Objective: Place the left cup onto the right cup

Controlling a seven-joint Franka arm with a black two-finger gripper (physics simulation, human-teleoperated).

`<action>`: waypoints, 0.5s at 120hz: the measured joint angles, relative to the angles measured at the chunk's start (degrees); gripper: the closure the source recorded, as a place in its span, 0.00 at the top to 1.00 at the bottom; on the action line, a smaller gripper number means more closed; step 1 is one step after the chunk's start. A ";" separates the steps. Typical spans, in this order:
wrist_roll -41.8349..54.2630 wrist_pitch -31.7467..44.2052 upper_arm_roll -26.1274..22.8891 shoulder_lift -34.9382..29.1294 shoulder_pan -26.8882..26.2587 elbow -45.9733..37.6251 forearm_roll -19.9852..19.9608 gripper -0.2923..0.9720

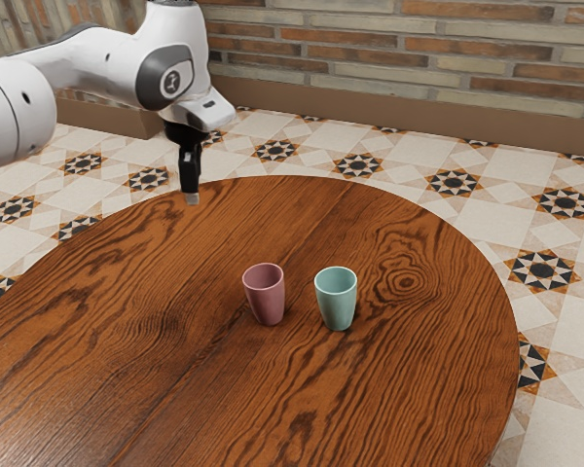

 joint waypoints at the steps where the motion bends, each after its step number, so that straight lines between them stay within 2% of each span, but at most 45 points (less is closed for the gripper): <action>1: 0.02 0.10 0.00 0.08 -0.04 0.00 0.00 0.77; 60: 0.23 4.17 -0.41 1.68 -3.02 -2.59 -0.50 0.77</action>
